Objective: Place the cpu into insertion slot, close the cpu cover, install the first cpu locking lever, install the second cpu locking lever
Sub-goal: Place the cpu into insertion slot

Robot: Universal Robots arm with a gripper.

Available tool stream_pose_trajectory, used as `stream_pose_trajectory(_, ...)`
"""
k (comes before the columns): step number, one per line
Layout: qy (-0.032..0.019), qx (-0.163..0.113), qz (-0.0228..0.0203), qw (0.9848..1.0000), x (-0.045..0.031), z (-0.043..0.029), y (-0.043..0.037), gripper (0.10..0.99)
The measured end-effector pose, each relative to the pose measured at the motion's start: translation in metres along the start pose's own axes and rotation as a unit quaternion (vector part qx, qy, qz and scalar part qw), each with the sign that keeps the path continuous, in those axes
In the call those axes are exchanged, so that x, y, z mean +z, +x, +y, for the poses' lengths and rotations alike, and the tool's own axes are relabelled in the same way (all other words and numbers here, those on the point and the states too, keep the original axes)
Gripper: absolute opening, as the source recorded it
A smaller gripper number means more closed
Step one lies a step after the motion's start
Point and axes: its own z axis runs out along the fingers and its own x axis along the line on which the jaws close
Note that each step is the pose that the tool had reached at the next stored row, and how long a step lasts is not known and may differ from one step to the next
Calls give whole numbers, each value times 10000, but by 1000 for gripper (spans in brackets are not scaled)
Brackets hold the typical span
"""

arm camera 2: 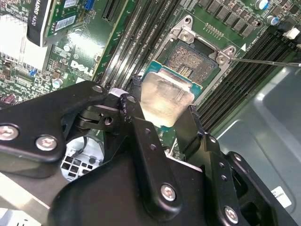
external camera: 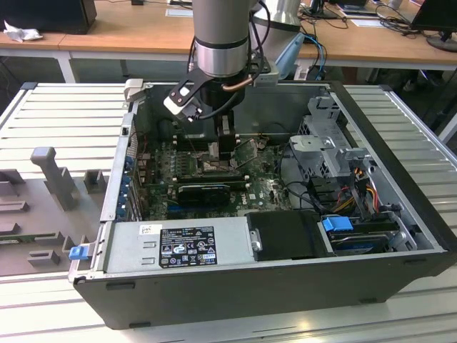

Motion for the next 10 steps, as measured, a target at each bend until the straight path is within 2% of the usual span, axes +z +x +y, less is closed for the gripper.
stream_pose_trajectory(10,0,0,1,10000,54,-5,-1,529)
